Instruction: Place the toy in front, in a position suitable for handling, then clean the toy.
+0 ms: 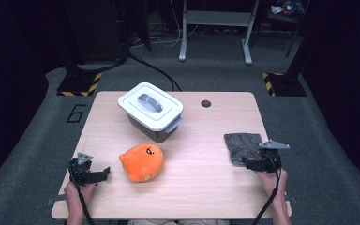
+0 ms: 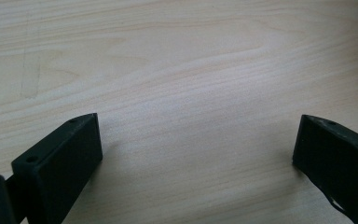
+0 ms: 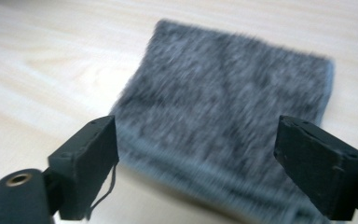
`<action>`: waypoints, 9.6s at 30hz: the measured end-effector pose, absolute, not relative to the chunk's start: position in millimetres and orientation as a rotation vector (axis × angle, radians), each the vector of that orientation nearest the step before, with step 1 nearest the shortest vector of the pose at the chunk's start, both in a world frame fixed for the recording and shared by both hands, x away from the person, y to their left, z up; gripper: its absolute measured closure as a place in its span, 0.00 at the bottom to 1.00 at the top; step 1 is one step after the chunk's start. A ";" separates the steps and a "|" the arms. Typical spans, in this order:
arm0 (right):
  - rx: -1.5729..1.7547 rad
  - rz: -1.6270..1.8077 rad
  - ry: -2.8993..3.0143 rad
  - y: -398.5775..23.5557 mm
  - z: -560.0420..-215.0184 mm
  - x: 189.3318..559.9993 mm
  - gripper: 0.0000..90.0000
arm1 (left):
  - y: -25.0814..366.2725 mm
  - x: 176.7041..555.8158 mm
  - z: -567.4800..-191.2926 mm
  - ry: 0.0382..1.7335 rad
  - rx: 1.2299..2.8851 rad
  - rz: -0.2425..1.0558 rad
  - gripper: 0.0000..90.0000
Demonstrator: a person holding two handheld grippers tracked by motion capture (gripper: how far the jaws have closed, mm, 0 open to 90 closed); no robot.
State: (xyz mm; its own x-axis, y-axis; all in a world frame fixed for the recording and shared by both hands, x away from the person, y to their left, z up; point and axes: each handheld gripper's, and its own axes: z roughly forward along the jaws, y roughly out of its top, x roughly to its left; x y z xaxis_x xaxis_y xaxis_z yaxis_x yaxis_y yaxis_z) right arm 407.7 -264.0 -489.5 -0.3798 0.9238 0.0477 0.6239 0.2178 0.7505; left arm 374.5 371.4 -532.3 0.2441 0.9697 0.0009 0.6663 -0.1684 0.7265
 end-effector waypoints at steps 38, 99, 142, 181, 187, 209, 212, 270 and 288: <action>1.380 0.919 2.130 -244.3 -529.2 346.6 0.08 | 353.7 359.1 -482.7 1.346 1.778 0.531 0.08; 1.393 0.921 2.119 -244.3 -529.5 346.6 0.08 | 277.6 356.2 -491.3 1.143 1.713 0.374 0.79; 1.392 0.920 2.117 -244.4 -529.5 346.5 0.08 | 176.5 393.9 -477.1 0.928 1.783 0.139 0.79; 1.393 0.919 2.119 -244.4 -529.5 346.2 0.09 | 126.4 410.8 -475.1 0.876 1.946 0.283 0.30; 1.391 0.919 2.119 -244.6 -529.5 346.3 0.09 | 134.2 402.6 -466.5 0.872 1.927 0.313 0.28; 1.413 0.923 2.122 -245.2 -528.0 347.0 0.09 | 123.8 371.6 -489.4 0.805 2.072 0.349 0.64; 1.419 0.941 2.124 -246.6 -527.4 347.3 0.10 | 123.7 373.2 -490.3 0.803 2.075 0.350 0.70; 1.553 0.998 2.006 -263.1 -500.8 444.8 0.86 | 100.8 388.5 -487.5 0.828 2.071 0.302 0.80; 1.394 1.155 2.032 -242.2 -449.6 410.2 0.86 | 95.7 391.5 -486.3 0.835 2.066 0.299 0.80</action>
State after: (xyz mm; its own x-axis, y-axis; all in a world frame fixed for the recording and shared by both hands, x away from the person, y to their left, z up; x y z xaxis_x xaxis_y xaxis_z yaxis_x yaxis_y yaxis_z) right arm 410.2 -242.2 -449.6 -0.4114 0.9046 0.1115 0.5587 0.1536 0.8150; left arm 391.5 95.7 -486.3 0.7469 0.6588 -0.0906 0.4517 -0.4026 0.7961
